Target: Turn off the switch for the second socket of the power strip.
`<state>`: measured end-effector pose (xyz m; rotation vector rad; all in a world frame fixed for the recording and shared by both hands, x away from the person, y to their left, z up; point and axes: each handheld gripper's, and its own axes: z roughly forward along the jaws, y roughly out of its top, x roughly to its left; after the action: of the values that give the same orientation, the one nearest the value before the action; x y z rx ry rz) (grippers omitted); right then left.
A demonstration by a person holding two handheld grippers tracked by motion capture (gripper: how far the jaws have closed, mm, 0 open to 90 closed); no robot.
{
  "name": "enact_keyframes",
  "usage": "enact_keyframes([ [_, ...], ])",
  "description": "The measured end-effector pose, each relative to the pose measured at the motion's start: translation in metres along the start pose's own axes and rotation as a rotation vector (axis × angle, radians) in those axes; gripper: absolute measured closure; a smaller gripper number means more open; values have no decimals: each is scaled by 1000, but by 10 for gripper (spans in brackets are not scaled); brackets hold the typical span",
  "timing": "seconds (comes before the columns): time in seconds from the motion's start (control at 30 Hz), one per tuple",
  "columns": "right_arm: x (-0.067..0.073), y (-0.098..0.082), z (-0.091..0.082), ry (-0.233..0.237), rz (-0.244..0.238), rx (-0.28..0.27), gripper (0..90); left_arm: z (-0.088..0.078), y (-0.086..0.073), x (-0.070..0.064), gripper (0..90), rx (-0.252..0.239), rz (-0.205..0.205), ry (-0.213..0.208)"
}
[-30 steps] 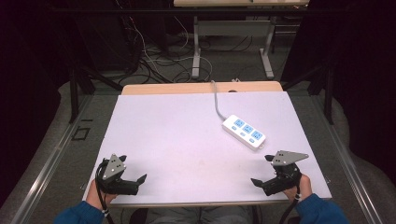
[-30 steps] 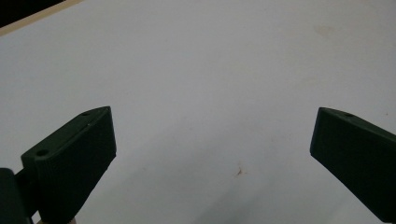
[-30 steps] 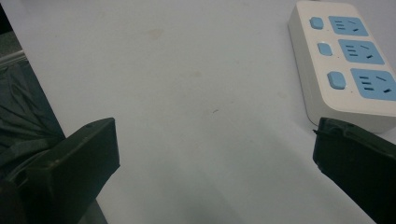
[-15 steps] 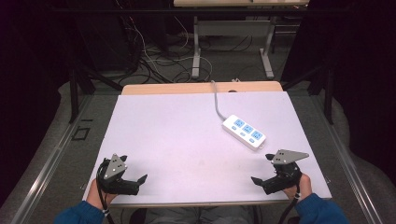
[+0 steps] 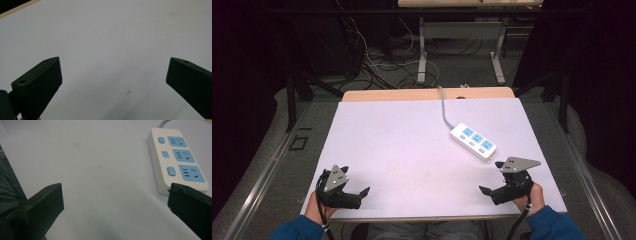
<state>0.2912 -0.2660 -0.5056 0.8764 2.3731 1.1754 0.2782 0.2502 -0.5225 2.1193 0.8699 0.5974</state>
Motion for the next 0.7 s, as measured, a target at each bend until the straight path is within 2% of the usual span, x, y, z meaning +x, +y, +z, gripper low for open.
enact_keyframes([
  [0.07,-1,1,0,10,0,8,0,0,0,0,3,1,-1,1],
  [0.7,-7,16,8,-21,10,18,1,1,0,0,3,0,-4,-4],
])
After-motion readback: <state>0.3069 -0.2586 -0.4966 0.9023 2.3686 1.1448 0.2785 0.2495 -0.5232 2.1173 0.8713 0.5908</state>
